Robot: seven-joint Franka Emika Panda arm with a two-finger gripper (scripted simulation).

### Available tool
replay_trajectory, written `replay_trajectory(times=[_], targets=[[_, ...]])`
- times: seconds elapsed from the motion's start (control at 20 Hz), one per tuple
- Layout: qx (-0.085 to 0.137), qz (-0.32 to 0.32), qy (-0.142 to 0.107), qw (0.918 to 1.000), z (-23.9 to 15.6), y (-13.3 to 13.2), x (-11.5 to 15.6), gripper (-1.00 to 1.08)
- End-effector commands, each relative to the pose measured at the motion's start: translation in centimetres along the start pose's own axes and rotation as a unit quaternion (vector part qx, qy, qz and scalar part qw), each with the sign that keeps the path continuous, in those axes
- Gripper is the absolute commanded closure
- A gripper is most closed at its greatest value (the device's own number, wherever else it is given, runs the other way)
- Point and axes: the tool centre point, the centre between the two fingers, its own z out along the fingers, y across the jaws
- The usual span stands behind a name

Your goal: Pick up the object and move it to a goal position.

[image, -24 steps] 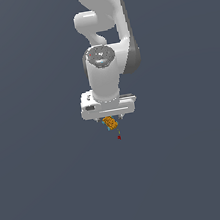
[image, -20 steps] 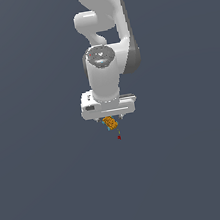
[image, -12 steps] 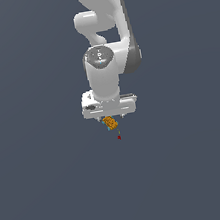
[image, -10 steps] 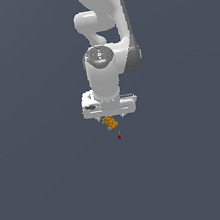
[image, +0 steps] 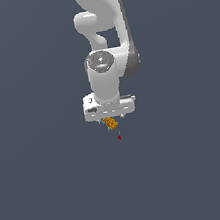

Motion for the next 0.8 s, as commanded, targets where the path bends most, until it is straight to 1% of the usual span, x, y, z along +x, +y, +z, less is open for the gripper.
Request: replay_trajectory(times=[0.0, 0.25, 0.5, 0.75], targets=[[-0.001, -0.022, 0.002, 0.9997, 0.8, 0.0, -0.3, -0.92], [-0.004, -0.084, 0.006, 0.9964, 3.0, -0.1, -1.0, -0.92], [-0.005, -0.150, 0.012, 0.9887, 5.2, -0.4, -2.0, -0.92], [-0.005, -0.195, 0.016, 0.9806, 6.6, -0.8, -2.7, -0.92]])
